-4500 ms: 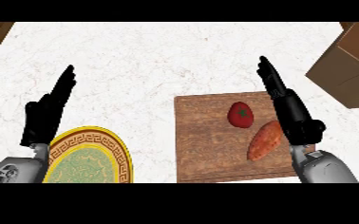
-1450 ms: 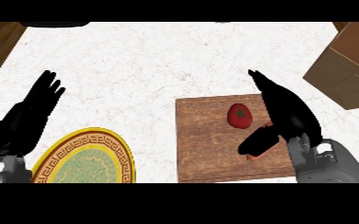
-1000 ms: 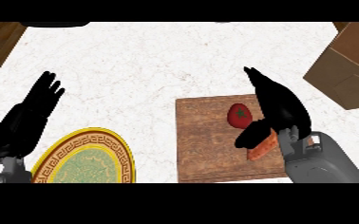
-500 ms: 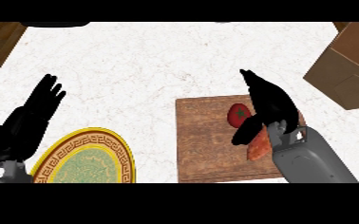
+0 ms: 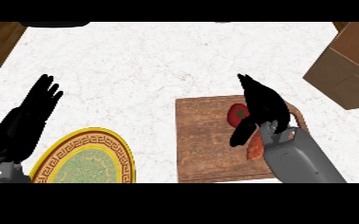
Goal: Pick the tomato from the cutting board and place it in the cardboard box
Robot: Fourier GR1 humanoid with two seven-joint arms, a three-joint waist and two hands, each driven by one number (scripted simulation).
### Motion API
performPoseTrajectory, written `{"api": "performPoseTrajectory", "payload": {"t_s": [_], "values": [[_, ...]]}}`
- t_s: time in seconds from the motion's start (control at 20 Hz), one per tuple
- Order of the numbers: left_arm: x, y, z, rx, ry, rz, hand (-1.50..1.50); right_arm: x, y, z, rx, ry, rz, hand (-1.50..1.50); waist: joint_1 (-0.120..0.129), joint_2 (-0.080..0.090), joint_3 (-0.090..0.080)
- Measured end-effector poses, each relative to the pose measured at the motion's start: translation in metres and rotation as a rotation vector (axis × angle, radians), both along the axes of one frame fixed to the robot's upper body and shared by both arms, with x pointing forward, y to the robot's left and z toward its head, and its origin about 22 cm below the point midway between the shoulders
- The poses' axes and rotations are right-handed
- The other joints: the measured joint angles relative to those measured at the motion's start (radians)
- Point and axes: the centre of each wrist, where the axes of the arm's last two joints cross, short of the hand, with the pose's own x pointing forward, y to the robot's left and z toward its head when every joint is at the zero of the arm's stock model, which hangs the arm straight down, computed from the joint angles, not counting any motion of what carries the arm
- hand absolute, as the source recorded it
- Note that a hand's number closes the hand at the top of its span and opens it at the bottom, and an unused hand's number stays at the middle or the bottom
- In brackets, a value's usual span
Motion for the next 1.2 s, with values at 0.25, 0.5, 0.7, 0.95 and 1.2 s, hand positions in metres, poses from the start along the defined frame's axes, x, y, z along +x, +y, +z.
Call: {"api": "performPoseTrajectory", "payload": {"t_s": [0.25,0.5,0.7,0.95,1.2], "values": [[0.006,-0.006,0.002,-0.004,0.007,-0.002,0.00,0.001,0.003,-0.006,0.000,0.024,0.002,-1.50,-0.001,0.000,0.000],[-0.001,-0.003,-0.001,-0.009,0.011,-0.008,0.00,-0.004,0.004,-0.022,-0.017,0.060,-0.005,-1.50,0.000,0.000,0.000],[0.005,-0.005,0.000,-0.008,0.009,-0.007,0.00,0.002,0.004,-0.029,-0.032,0.077,-0.012,-1.50,0.000,0.001,0.000],[0.004,-0.005,-0.001,-0.002,0.011,-0.005,0.00,0.004,0.005,-0.040,-0.042,0.088,-0.021,-1.50,0.000,0.001,0.000],[0.001,-0.006,0.001,-0.006,0.010,-0.009,0.00,0.015,-0.004,-0.038,-0.054,0.056,-0.016,1.50,0.000,0.001,0.000]]}}
